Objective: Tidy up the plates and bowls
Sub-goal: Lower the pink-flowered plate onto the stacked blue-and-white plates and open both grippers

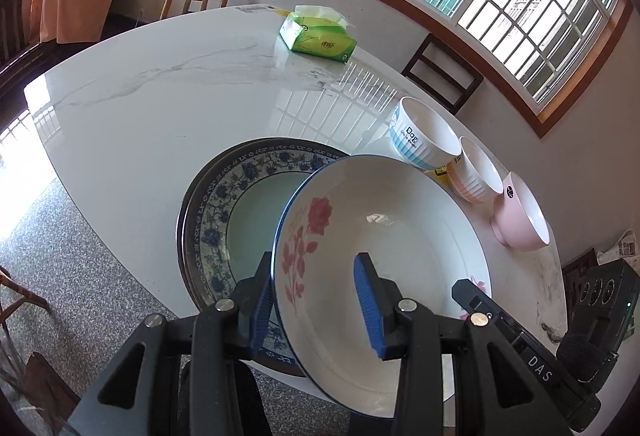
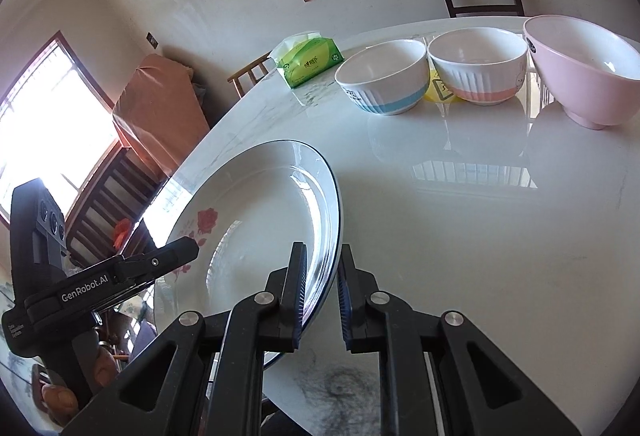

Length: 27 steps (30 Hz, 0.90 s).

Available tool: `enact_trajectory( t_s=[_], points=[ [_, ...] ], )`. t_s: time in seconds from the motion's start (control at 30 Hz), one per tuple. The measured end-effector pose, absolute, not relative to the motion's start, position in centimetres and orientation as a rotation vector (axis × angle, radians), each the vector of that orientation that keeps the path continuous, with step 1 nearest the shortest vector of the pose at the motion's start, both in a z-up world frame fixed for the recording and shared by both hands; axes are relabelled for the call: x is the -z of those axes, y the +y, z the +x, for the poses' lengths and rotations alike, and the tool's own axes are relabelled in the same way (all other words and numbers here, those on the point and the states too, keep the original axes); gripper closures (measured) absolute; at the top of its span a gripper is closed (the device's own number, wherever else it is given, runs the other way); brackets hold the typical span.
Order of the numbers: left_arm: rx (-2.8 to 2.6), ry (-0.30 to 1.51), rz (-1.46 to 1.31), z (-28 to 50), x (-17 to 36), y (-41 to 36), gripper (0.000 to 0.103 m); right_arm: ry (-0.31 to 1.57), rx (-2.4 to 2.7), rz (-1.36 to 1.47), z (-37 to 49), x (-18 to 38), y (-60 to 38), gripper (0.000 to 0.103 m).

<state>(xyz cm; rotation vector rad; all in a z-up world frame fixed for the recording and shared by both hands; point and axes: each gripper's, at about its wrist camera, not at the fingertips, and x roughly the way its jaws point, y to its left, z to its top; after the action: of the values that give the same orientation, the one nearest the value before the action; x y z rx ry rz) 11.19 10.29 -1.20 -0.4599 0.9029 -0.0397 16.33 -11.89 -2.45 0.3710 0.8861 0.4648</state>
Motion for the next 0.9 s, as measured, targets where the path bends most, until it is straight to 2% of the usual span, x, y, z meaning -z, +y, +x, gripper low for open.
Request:
enact_trajectory(
  t_s=[0.9],
  points=[
    [-0.007, 0.915, -0.477, 12.5, 2.2, 13.3, 0.064, 0.924, -0.511, 0.323, 17.7, 3.1, -8.8, 0.088]
  ],
)
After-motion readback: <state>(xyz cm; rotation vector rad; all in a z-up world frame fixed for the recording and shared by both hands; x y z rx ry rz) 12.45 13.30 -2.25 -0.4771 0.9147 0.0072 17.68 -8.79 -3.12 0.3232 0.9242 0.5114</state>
